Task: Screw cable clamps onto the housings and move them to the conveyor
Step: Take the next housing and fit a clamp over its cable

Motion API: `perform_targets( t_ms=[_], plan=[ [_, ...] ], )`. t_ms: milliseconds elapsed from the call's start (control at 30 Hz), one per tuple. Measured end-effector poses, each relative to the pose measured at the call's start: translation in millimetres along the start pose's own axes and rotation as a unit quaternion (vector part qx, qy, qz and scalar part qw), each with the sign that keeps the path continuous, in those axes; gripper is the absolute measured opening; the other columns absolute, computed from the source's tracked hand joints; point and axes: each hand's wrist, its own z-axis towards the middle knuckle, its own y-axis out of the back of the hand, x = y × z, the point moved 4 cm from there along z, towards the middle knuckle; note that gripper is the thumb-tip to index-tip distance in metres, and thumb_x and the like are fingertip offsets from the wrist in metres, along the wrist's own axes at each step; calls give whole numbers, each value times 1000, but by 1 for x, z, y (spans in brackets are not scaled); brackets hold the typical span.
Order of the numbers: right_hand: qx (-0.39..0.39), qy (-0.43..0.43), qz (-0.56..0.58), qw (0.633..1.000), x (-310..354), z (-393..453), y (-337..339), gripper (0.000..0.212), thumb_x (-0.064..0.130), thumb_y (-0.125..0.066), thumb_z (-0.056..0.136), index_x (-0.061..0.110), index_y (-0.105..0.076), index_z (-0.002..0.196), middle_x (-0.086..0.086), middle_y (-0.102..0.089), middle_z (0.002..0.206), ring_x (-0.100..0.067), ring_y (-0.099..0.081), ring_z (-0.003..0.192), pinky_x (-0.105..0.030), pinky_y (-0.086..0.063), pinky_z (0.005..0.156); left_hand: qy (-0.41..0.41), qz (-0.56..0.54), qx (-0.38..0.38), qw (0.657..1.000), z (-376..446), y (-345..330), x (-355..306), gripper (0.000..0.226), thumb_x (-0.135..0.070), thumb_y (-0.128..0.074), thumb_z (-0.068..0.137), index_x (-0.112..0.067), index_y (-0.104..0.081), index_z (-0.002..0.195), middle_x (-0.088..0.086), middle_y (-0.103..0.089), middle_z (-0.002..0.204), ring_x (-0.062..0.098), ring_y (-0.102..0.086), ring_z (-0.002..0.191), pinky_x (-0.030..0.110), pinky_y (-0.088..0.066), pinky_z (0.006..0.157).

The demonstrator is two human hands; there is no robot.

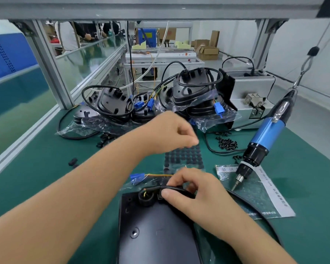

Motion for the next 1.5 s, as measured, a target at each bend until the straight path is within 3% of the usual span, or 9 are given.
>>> perform_targets(
  t_ms=[133, 267, 400, 667, 833, 1000, 1133, 1300, 1500],
  plan=[
    [31, -21, 66, 997, -4, 3, 1, 17, 29, -79, 76, 21, -64, 70, 18, -56, 60, 1, -46, 53, -11, -32, 55, -45, 79, 15, 996, 59, -46, -19, 18, -18, -63, 91, -16, -75, 104, -8, -71, 85, 0, -59, 70, 14, -44, 71],
    [37, -42, 96, 994, -8, 4, 0, 21, 31, -80, 74, 17, -65, 73, 9, -62, 69, 0, -48, 59, -21, -40, 59, -84, 206, 50, 974, 96, -76, -24, 29, -12, -56, 96, -11, -66, 124, 4, -67, 124, 20, -60, 113, 30, -43, 99],
    [37, -60, 108, 992, -13, 3, -1, 25, 36, -79, 72, 16, -66, 80, 9, -67, 78, 2, -53, 65, -21, -43, 64, -86, 283, 66, 953, 113, -90, -22, 14, -17, -61, 93, -4, -64, 92, 10, -65, 96, 26, -58, 89, 36, -49, 92],
    [28, -61, 134, 989, -16, -2, 5, 39, 55, -75, 65, 21, -65, 80, 16, -63, 69, 4, -48, 55, -12, -37, 58, -86, 259, 32, 961, 105, -80, -24, 13, -15, -64, 88, -10, -63, 76, 9, -65, 80, 23, -56, 74, 31, -48, 71],
    [-207, -65, 157, 963, -21, -3, 38, 40, 55, -66, 78, 18, -61, 68, 10, -60, 59, 1, -48, 52, -12, -38, 54, -74, 167, -27, 983, 77, -42, -33, 7, -12, -65, 83, -18, -65, 83, -12, -61, 73, 6, -56, 71, 18, -45, 69],
    [-539, -83, 141, 826, -40, -18, 83, 19, 34, -66, 86, 26, -50, 79, 12, -55, 72, 7, -52, 62, -6, -39, 59, 15, -115, -32, 993, 27, -25, -19, 16, -6, -61, 91, -15, -72, 82, -3, -73, 67, 3, -68, 59, 14, -51, 53],
    [-553, -175, 201, 789, -70, -13, 93, 30, 36, -67, 83, 23, -46, 100, 13, -52, 89, 4, -51, 73, -14, -35, 63, 72, -240, -36, 967, -4, -35, -8, 20, -10, -69, 87, -24, -76, 75, 2, -72, 71, 9, -60, 62, 18, -46, 56],
    [-473, -251, 222, 815, -88, 1, 90, 48, 41, -71, 78, 8, -61, 111, 0, -67, 100, -11, -59, 77, -26, -42, 70, 138, -363, -12, 922, -15, -46, -4, 14, 0, -65, 87, -8, -73, 80, 2, -71, 68, 4, -61, 55, 12, -47, 52],
    [-421, -212, 341, 813, -75, 17, 93, 28, 31, -69, 86, 4, -62, 90, -5, -53, 67, -10, -49, 50, -20, -44, 52, 176, -439, 15, 881, -19, -47, -10, 9, 6, -65, 85, 2, -71, 91, 13, -73, 79, 13, -68, 65, 14, -52, 57]
  ],
)
